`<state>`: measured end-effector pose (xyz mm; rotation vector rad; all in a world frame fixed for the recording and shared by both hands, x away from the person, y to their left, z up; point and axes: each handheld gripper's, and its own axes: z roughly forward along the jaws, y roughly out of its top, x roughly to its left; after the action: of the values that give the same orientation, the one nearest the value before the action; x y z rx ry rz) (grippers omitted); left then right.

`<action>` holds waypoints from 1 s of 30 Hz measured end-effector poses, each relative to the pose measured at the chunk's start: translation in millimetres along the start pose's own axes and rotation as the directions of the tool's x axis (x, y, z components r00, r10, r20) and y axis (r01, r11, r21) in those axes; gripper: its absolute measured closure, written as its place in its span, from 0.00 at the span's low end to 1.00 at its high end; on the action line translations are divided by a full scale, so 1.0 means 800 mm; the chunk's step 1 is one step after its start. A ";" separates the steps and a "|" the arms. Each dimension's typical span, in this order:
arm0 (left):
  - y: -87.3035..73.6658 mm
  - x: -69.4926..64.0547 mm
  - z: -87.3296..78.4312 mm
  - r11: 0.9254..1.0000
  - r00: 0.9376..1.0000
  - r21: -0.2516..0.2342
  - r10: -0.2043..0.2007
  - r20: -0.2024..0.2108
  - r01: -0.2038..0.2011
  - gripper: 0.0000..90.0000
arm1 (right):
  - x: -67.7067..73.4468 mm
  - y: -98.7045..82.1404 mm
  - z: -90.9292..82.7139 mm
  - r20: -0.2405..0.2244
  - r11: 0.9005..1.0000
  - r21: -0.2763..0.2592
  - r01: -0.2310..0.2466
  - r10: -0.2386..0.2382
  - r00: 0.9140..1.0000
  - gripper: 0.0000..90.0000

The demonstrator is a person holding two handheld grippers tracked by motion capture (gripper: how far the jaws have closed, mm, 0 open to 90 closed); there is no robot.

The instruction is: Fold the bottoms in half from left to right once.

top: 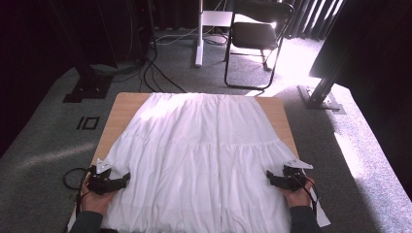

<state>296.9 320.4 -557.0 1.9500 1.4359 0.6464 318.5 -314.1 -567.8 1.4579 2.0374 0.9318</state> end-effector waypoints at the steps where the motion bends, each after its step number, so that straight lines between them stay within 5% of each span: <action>1: 0.000 0.000 0.000 1.000 1.000 0.000 0.000 0.000 0.000 0.19 | 0.000 0.000 0.000 0.000 1.000 0.000 0.001 -0.001 1.000 0.21; 8: 0.000 -0.001 -0.001 1.000 1.000 0.001 -0.007 -0.007 0.007 0.23 | 0.000 0.001 0.001 0.003 1.000 0.000 -0.001 0.001 1.000 0.20; 11: 0.002 0.001 -0.011 0.999 1.000 -0.036 -0.011 -0.013 0.010 0.26 | 0.000 0.001 0.001 0.003 1.000 0.000 -0.001 0.001 1.000 0.21; 13: 0.005 0.006 -0.018 0.998 0.999 -0.052 -0.020 -0.045 0.017 0.21 | 0.000 0.001 0.001 0.003 1.000 0.000 -0.001 0.001 1.000 0.20; 14: 0.005 0.014 -0.020 0.999 0.995 -0.049 -0.028 -0.098 0.023 0.20 | 0.000 0.001 0.001 0.003 1.000 0.000 -0.001 0.001 1.000 0.21; 15: 0.005 0.014 -0.020 0.999 0.995 -0.049 -0.028 -0.098 0.023 0.19 | 0.000 0.001 0.001 0.003 1.000 0.000 -0.001 0.001 1.000 0.21; 18: 0.002 0.030 -0.024 0.997 0.984 -0.048 -0.063 -0.166 0.056 0.15 | 0.000 0.001 0.001 0.003 1.000 0.000 -0.001 0.001 1.000 0.21; 21: 0.000 0.036 -0.022 0.997 0.985 -0.032 -0.079 -0.151 0.075 0.12 | 0.000 0.001 0.001 0.003 1.000 0.000 -0.001 0.001 1.000 0.21; 23: -0.005 0.037 -0.009 0.997 0.987 0.026 -0.072 -0.146 0.076 0.12 | 0.000 0.001 0.001 0.003 1.000 0.000 -0.001 0.001 1.000 0.21; 26: -0.005 0.039 -0.008 0.996 0.991 0.021 -0.087 -0.103 0.090 0.12 | 0.000 0.001 0.001 0.003 1.000 0.000 -0.001 0.001 1.000 0.21; 30: -0.004 0.041 -0.009 0.994 0.989 0.026 -0.104 -0.101 0.107 0.18 | 0.000 0.001 0.001 0.003 1.000 0.000 -0.001 0.001 1.000 0.21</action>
<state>299.4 353.6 -553.5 1.8738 1.6081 0.6850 319.1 -313.6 -567.8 1.4600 2.0342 0.9299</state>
